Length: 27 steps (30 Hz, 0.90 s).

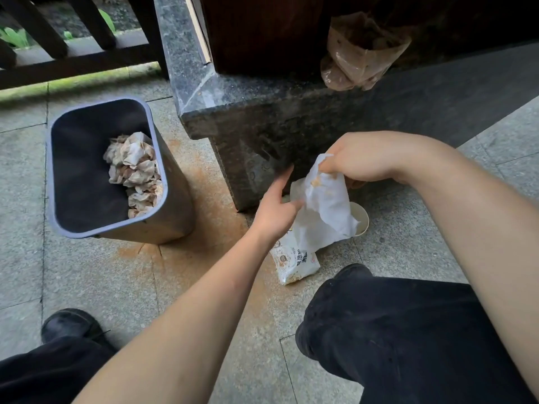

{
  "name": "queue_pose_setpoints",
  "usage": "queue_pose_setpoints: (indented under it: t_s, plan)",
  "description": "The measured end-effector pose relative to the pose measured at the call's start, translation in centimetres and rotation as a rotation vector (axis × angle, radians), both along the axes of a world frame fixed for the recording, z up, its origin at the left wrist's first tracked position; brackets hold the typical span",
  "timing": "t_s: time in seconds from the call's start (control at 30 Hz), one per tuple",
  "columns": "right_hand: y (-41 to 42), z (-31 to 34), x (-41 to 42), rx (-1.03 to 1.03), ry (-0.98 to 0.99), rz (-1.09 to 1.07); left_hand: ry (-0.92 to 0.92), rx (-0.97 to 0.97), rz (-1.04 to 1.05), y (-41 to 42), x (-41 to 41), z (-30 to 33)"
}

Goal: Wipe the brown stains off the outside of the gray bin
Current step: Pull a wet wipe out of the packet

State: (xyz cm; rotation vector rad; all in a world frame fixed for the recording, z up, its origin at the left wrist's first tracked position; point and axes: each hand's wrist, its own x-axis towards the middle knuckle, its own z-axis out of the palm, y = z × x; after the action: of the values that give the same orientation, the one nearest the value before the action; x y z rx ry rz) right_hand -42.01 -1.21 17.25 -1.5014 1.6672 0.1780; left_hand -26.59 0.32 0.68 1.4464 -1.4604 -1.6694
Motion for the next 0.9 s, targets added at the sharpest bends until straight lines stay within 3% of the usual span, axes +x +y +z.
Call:
queue_pose_setpoints:
  t_s: [0.2, 0.53, 0.67, 0.8, 0.9]
  plan:
    - [-0.2, 0.4, 0.0, -0.023, 0.05, -0.003, 0.037, 0.131, -0.148, -1.5, 0.5, 0.5]
    - [-0.6, -0.2, -0.1, -0.091, 0.061, -0.025, 0.204, 0.124, 0.088, -0.7, 0.4, 0.5]
    - [-0.7, -0.6, -0.6, -0.064, 0.138, -0.014, 0.077, 0.022, 0.204, -0.8, 1.7, 0.1]
    - [-0.7, -0.9, -1.0, -0.083, 0.181, -0.05, -0.096, -0.097, 0.158, -0.5, 2.7, -0.2]
    - [-0.8, -1.0, -1.0, -0.096, 0.146, -0.061, -0.122, -0.119, 0.146, -0.4, 2.3, -0.2]
